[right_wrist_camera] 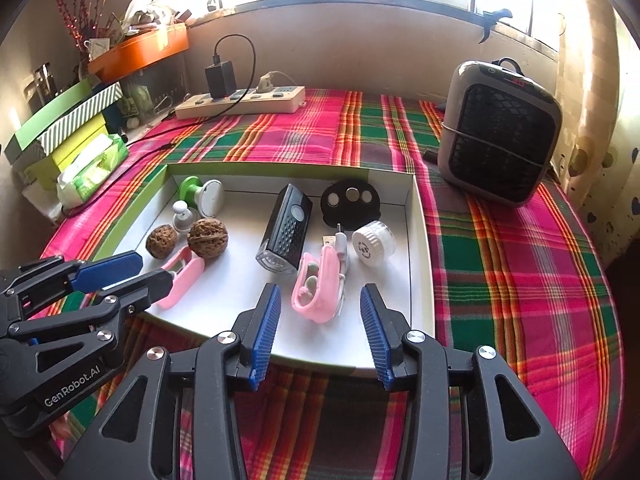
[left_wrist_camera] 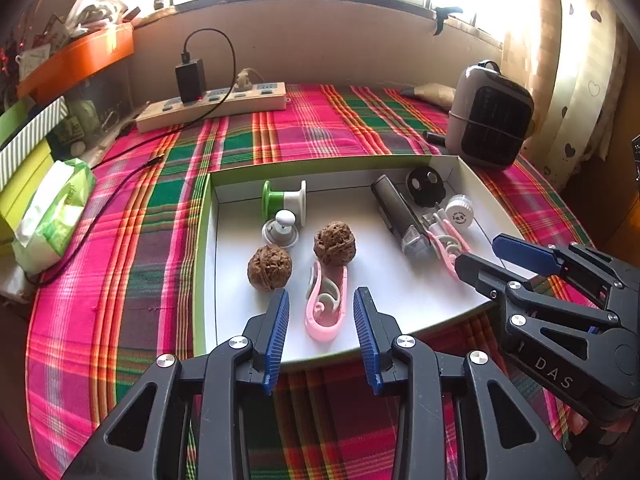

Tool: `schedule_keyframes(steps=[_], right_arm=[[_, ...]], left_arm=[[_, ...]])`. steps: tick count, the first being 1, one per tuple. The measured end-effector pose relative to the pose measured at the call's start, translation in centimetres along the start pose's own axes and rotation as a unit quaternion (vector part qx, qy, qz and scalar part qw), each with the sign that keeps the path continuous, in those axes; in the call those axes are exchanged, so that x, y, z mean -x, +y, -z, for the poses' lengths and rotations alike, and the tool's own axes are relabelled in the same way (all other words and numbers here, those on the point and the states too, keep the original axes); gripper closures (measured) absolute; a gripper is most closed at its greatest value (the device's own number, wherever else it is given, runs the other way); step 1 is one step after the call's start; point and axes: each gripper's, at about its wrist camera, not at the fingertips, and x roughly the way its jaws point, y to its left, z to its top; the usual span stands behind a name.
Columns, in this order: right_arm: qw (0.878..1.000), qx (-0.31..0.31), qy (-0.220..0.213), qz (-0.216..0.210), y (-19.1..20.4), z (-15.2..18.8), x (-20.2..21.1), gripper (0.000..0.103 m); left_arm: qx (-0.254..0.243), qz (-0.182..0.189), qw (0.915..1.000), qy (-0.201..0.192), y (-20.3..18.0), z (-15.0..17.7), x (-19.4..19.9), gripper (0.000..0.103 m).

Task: Organize objects
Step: 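Withdraw both open tools away from the box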

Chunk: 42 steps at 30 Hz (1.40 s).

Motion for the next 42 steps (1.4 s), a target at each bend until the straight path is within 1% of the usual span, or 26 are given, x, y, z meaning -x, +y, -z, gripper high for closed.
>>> schedule_keyframes(steps=[11,28,32,37,39,42], right_arm=[[1.000,0.001,-0.018,0.003,1.1,1.4,2.2,0.060],[1.000,0.001,-0.026,0.000,2.1,3.2,3.8,0.060],[1.000,-0.001,-0.018,-0.005,2.3,3.8,3.7,0.060],[1.000,-0.001,-0.005,-0.006,2.4,4.7,3.3,0.059],[1.000,-0.004,0.000,-0.005,2.4,5.0,3.2,0.055],[1.000,-0.004,0.007,-0.008,2.4,5.6,3.0,0.054]], left_arm=[[0.001,-0.028,0.9994,-0.023,-0.4,1.1,1.9,0.071],[0.008,-0.045,0.9983,-0.036,-0.4,2.9,3.9,0.071],[0.007,-0.051,0.9982,-0.029,-0.4,3.8,3.8,0.071],[0.008,-0.053,0.9985,-0.011,-0.4,5.1,3.1,0.071],[0.007,-0.059,0.9982,-0.004,-0.3,5.8,2.9,0.071],[0.013,-0.059,0.9981,-0.002,0.0,6.2,2.9,0.071]])
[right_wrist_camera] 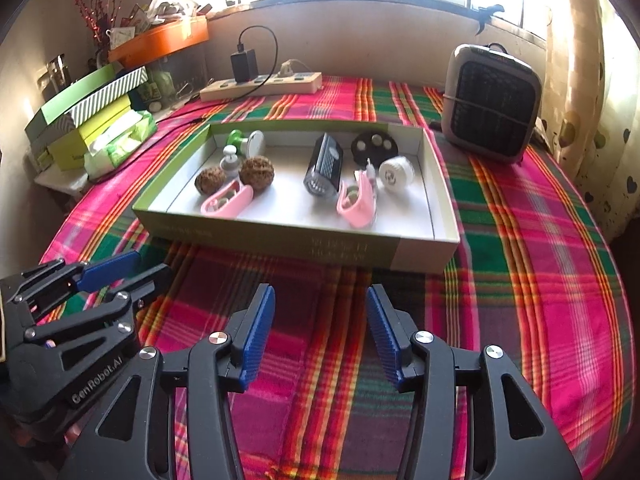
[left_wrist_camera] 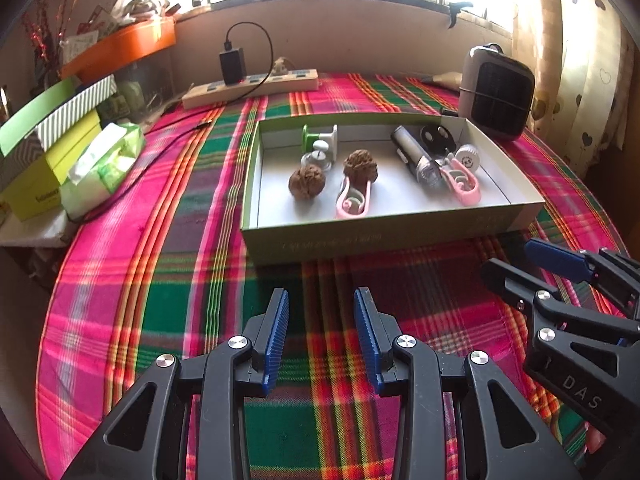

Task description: Organize objects

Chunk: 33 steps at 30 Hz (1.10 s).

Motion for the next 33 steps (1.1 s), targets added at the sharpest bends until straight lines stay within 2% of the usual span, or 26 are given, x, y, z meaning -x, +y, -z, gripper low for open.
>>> schedule_keyframes(steps=[14,17,25,33], right_arm=[[1.000,-0.007,0.020,0.013,-0.1,1.9,-0.1,0.053],[1.000,-0.005,0.020,0.015,0.0,2.2,0.2,0.048],[1.000,-0.003,0.019,0.025,0.2,3.2,0.9,0.047],[0.999,-0.008,0.021,0.034,0.4,4.0,1.5,0.039]], left_arm=[[0.005,-0.003,0.9999,0.013,0.1,1.6,0.2,0.071],[0.005,0.000,0.9999,0.012,0.0,1.8,0.4,0.071],[0.018,-0.003,0.9998,0.012,-0.1,2.4,0.8,0.070],[0.022,-0.005,0.9997,0.009,-0.4,3.2,1.4,0.070]])
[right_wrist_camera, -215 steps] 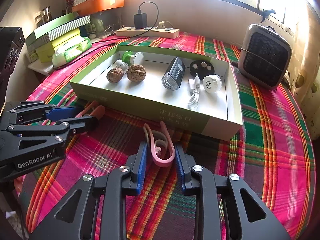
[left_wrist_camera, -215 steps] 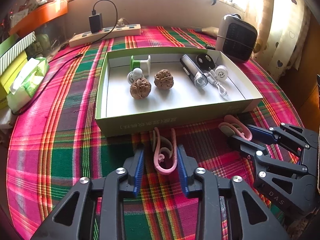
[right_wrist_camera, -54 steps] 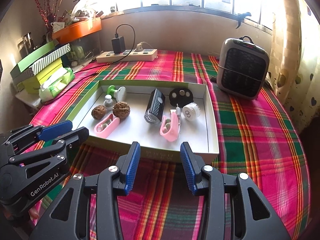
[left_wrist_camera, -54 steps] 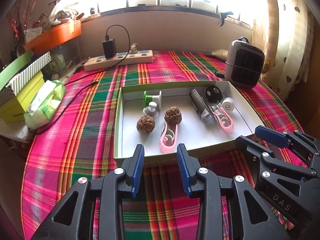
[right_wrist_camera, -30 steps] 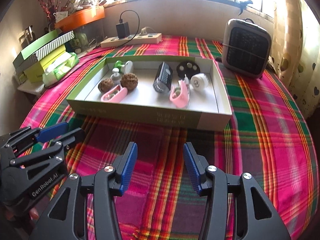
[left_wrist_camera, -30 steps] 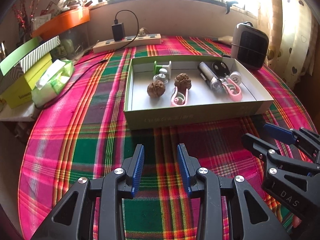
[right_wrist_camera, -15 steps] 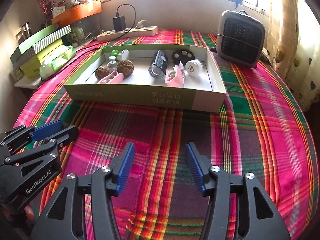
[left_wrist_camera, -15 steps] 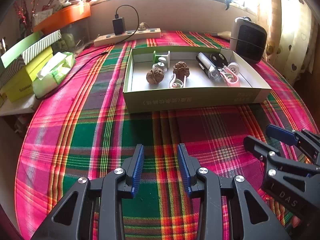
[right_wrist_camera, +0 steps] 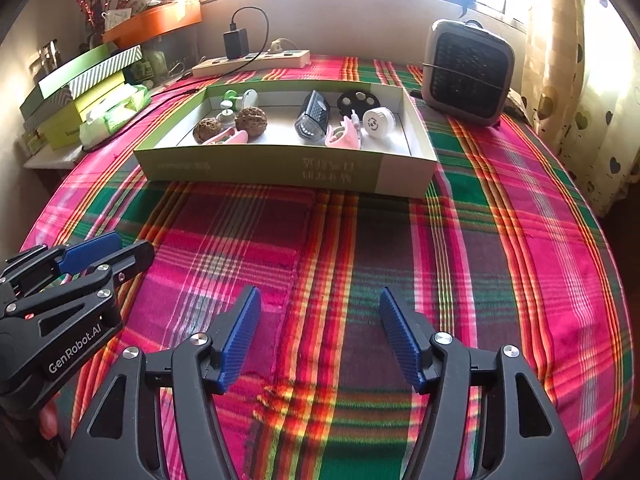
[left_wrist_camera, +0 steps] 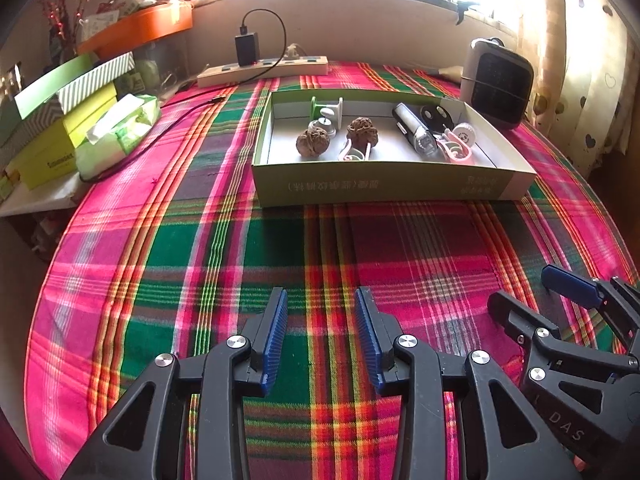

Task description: Organize objects

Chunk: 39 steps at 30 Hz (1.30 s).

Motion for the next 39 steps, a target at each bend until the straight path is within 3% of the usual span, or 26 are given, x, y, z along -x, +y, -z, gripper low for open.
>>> schedule_keyframes(steps=[14,39], right_arm=[[1.000,-0.006,-0.012,0.007,0.1,1.1,0.6,0.034],[1.000,-0.007,-0.013,0.006,0.1,1.2,0.6,0.033]], left_arm=[[0.004,-0.002,1.0000,-0.004,-0.3,1.0,0.8,0.069],[0.012,-0.004,0.9999,-0.008,-0.5,1.5,1.1,0.069]])
